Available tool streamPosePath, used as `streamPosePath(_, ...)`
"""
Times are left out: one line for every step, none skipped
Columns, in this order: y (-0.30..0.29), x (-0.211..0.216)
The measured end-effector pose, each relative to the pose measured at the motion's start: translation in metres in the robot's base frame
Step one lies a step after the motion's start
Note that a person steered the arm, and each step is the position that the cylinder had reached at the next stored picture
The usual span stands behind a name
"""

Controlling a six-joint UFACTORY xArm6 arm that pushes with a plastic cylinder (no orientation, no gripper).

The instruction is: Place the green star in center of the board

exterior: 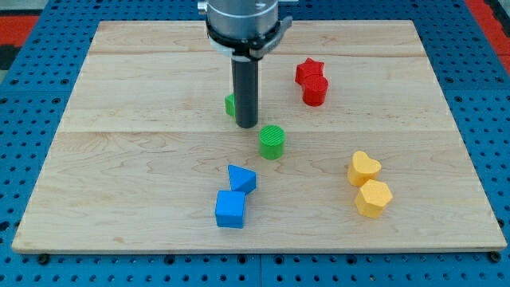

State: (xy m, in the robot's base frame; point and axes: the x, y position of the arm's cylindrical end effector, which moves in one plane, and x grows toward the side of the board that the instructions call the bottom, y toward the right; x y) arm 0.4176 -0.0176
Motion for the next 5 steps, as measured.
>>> streamPosePath(-0.005, 0.018)
streamPosePath(-0.046, 0.045)
streamPosePath(-0.072, 0.013)
streamPosePath(-0.064, -0.037)
streamPosePath(-0.017, -0.064)
